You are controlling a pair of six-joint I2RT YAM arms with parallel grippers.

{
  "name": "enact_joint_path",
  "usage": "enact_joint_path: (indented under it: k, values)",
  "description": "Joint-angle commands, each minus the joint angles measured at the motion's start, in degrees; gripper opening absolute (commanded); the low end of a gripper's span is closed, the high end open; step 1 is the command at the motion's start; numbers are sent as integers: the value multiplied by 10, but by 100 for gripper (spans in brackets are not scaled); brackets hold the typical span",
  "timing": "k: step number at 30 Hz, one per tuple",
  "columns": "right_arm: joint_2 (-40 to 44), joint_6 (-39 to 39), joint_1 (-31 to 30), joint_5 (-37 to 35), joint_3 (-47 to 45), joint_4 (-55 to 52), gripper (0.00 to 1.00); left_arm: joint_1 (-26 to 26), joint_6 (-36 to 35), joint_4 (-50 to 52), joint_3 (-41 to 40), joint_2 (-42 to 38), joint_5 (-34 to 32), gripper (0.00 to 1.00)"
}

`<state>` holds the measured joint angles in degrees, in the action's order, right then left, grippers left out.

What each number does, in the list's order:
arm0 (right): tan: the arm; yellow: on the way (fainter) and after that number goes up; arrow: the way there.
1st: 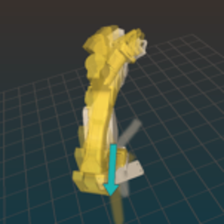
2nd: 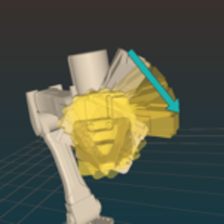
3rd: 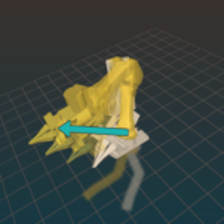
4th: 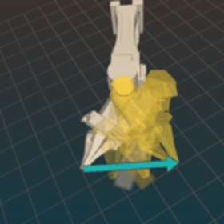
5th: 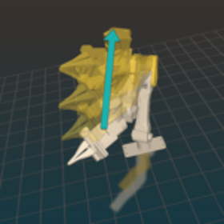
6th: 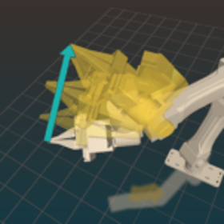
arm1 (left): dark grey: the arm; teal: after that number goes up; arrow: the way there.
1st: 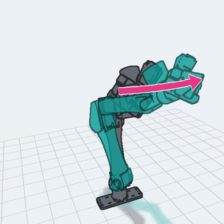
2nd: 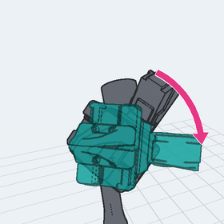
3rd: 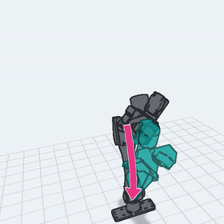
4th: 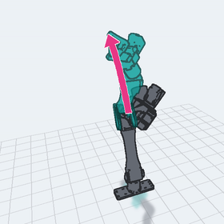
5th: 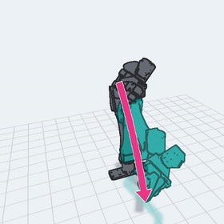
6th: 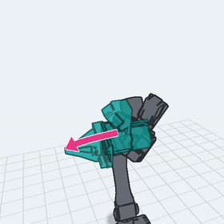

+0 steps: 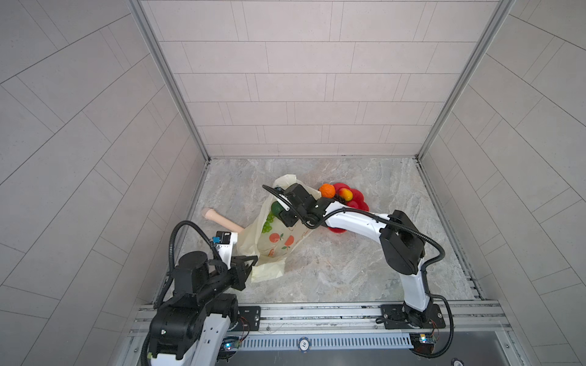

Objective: Take fruits out of the plastic bag
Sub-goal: Take out the fake fruit from the plastic bag.

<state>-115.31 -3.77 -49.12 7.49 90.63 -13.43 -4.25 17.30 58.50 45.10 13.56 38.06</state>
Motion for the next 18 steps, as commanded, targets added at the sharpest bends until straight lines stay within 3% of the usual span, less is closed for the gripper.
enact_joint_path:
  k: [1,5,18]
  values:
    - [26,18,-1,65,-12,0,45,2,1,-8,6,0,-2,0]
    - [45,24,-1,114,-20,-8,44,3,2,-8,7,2,-8,0]
    - [164,-8,-5,165,-31,-46,44,4,14,2,5,23,-36,0]
